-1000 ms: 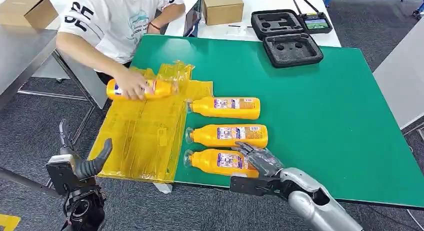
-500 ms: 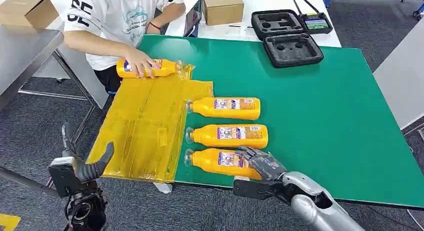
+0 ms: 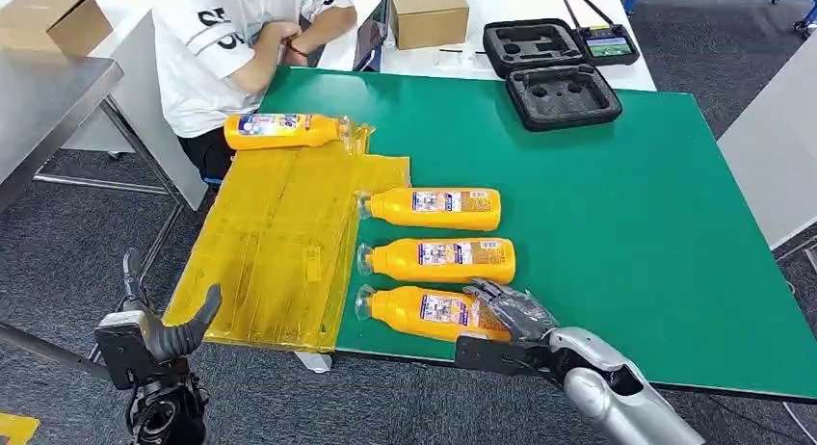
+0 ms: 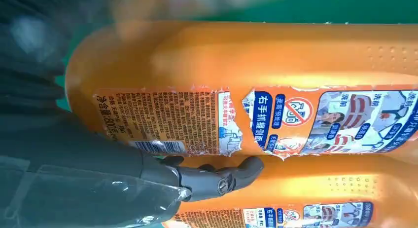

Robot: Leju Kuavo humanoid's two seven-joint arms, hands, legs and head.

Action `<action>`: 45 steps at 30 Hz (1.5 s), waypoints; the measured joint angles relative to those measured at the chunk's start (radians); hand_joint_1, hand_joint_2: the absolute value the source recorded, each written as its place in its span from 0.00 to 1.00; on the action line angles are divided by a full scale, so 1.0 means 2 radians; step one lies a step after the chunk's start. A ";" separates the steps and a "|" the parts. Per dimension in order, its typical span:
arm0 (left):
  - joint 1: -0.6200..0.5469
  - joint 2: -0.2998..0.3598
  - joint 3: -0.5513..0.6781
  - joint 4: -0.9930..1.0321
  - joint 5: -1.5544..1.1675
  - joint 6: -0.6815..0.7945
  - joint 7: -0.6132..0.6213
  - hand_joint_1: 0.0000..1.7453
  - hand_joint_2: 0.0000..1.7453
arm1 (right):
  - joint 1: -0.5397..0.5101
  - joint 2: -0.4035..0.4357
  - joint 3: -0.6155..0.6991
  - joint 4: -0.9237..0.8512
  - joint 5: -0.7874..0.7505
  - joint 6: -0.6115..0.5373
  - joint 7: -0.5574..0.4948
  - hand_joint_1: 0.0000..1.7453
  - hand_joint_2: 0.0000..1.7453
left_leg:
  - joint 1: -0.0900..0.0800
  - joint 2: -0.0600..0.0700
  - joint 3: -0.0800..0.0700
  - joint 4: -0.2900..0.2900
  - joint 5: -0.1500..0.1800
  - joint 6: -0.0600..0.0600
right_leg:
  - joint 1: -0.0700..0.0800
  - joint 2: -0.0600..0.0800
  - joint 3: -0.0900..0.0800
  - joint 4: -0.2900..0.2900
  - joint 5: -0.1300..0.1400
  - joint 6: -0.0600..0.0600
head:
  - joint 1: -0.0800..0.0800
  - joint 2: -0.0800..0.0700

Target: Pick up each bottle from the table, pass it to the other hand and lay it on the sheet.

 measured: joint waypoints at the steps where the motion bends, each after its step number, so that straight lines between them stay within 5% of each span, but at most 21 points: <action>1: 0.001 0.000 0.000 0.000 0.000 0.000 0.000 0.00 1.00 | -0.001 0.001 0.000 0.002 0.000 0.001 -0.001 0.95 1.00 | 0.000 0.000 0.000 0.000 0.000 0.000 | 0.000 0.000 0.000 0.000 0.000 0.000 | 0.000 0.000; 13: 0.003 -0.005 0.000 -0.001 0.002 0.000 0.001 0.00 1.00 | -0.009 0.008 0.000 0.017 0.002 0.004 -0.007 1.00 1.00 | 0.000 0.000 0.000 0.000 0.000 0.000 | 0.000 0.000 0.000 0.000 0.000 0.000 | 0.000 0.000; 18: 0.004 -0.006 0.000 -0.003 0.005 -0.006 0.001 0.00 1.00 | -0.007 0.018 -0.001 0.022 -0.057 0.004 -0.068 1.00 1.00 | 0.000 0.000 0.000 0.000 0.000 0.000 | 0.000 0.000 0.000 0.000 0.000 0.000 | 0.000 0.000; 23: 0.006 -0.011 0.000 -0.007 0.021 -0.020 -0.001 0.00 1.00 | 0.009 0.064 -0.031 0.022 -0.149 -0.047 -0.152 1.00 1.00 | 0.000 0.000 0.000 0.000 0.000 0.000 | 0.000 0.000 0.000 0.000 0.000 0.000 | 0.000 0.000; 40: 0.067 -0.021 -0.001 -0.137 0.083 -0.088 0.019 0.00 1.00 | 0.053 0.170 -0.089 0.020 -0.185 -0.154 -0.182 1.00 1.00 | 0.000 0.000 -0.001 0.000 0.000 0.000 | 0.000 0.000 -0.001 0.000 0.000 0.000 | 0.000 0.000; 45: 0.057 -0.014 -0.030 -0.134 0.125 -0.175 0.061 0.00 1.00 | 0.063 0.188 -0.104 0.031 -0.207 -0.155 -0.240 1.00 1.00 | 0.000 0.000 -0.001 0.000 0.000 0.000 | 0.000 0.000 -0.001 0.000 0.000 0.000 | 0.000 0.000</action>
